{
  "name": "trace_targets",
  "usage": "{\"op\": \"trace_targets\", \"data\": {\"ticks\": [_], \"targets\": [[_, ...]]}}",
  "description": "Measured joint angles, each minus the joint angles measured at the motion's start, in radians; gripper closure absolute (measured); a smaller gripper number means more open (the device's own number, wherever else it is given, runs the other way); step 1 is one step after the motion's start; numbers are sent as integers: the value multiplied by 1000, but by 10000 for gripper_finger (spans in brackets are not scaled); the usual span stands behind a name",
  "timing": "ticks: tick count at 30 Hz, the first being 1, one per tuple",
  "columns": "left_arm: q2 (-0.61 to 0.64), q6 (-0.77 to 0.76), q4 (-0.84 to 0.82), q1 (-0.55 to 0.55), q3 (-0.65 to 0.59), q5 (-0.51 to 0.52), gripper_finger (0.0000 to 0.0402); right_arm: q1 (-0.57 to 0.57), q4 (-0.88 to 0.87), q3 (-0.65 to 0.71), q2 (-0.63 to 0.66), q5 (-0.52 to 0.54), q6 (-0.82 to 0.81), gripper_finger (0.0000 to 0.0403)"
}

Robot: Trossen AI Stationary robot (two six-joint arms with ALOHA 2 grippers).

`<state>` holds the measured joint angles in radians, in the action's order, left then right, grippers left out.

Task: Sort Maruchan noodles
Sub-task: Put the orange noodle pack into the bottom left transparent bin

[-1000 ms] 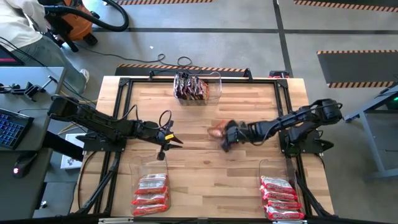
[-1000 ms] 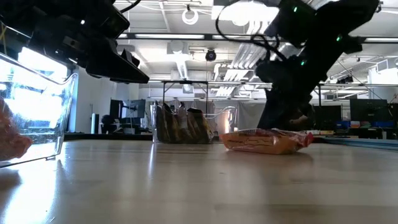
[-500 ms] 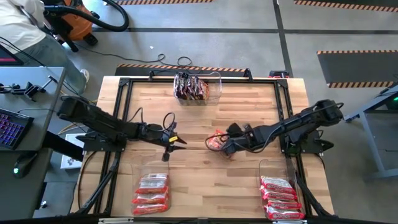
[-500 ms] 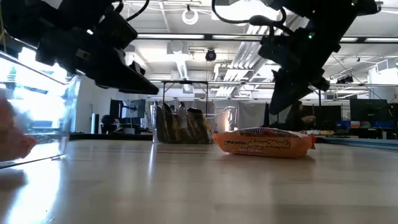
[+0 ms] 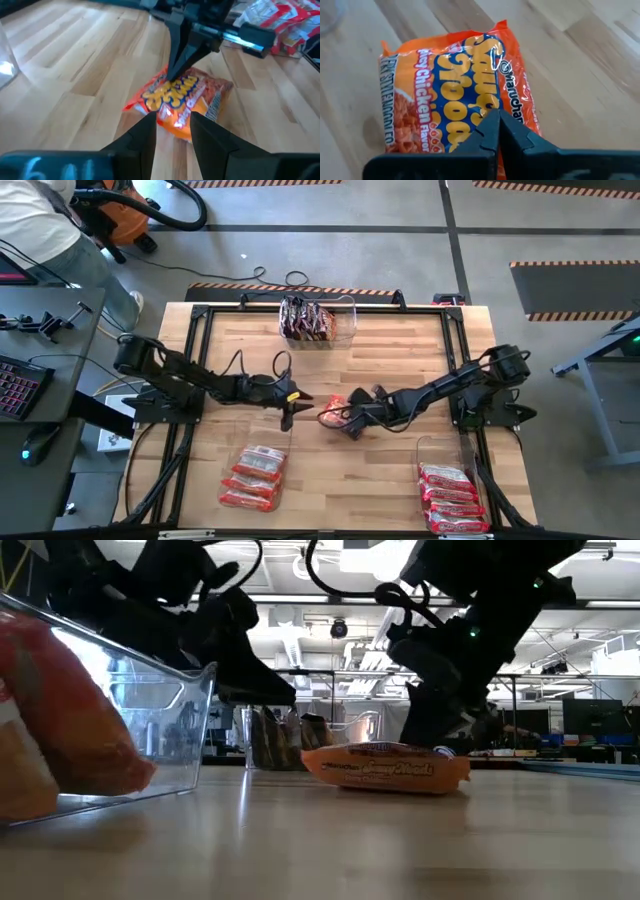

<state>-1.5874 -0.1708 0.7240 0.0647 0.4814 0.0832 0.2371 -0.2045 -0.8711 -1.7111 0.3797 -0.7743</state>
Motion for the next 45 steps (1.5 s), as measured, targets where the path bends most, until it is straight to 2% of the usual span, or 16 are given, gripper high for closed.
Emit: {"op": "trace_targets", "data": {"ticks": [4, 7, 14, 19, 26, 30, 34, 37, 40, 45], "targets": [[55, 35, -19, 5, 3, -11, 291, 2, 9, -10, 2, -11, 45, 403], [129, 57, -108, 5, 4, -12, 291, 14, 5, -28, 2, 5, 80, 403], [254, 74, -441, 20, 4, -49, 293, 49, -49, -98, 2, 32, 149, 403], [297, 16, -597, 44, 8, -28, 319, 54, -60, -119, 2, 34, 155, 403], [412, 19, -686, 87, 2, -20, 358, 57, -75, -122, 2, 40, 173, 403], [500, 17, -754, 104, 2, -20, 373, 80, -149, -122, 15, 45, 172, 403], [547, 24, -681, 82, 3, -43, 384, 119, -283, -122, 71, 146, 78, 403], [533, 24, -570, 3, 4, -174, 393, 136, -337, -100, 110, 158, -49, 403], [465, 0, -472, -88, 5, -300, 400, 149, -338, -60, 114, 115, -151, 403], [294, -14, -463, -178, 72, -354, 381, 160, -285, 11, 114, 90, -216, 403]]}}
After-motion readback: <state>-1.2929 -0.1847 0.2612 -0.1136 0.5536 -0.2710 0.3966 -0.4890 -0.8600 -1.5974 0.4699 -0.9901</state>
